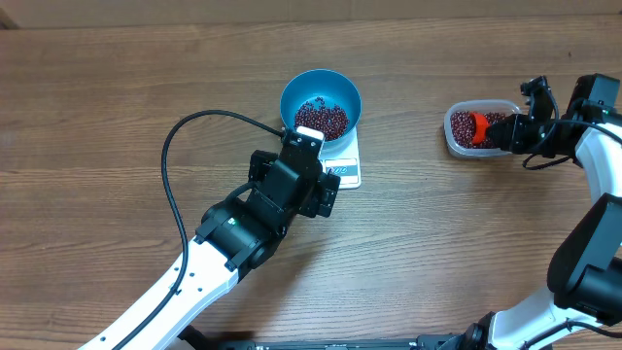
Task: Scoop item into bowl and weigh 150g on scale
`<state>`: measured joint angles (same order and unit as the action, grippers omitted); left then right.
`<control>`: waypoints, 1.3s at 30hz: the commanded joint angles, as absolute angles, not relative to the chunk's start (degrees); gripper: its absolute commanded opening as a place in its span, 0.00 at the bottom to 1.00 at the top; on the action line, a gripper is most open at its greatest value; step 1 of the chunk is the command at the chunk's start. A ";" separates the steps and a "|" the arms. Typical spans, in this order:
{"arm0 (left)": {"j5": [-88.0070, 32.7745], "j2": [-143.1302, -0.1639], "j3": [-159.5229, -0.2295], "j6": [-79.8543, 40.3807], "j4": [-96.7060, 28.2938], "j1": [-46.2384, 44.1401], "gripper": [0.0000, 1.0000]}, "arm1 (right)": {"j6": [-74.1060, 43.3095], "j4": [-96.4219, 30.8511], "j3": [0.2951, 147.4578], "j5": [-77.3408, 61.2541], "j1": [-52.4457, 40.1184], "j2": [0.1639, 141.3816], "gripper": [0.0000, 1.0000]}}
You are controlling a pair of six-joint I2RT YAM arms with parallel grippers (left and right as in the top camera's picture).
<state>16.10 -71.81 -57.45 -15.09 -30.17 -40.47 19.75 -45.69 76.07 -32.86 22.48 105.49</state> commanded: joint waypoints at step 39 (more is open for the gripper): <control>16.91 -72.34 -57.04 -15.88 -30.00 -40.51 1.00 | 18.11 -44.56 70.46 -35.29 22.33 107.50 0.04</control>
<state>16.10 -71.81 -57.45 -15.09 -30.17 -40.47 19.51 -45.15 71.88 -37.08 22.52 105.38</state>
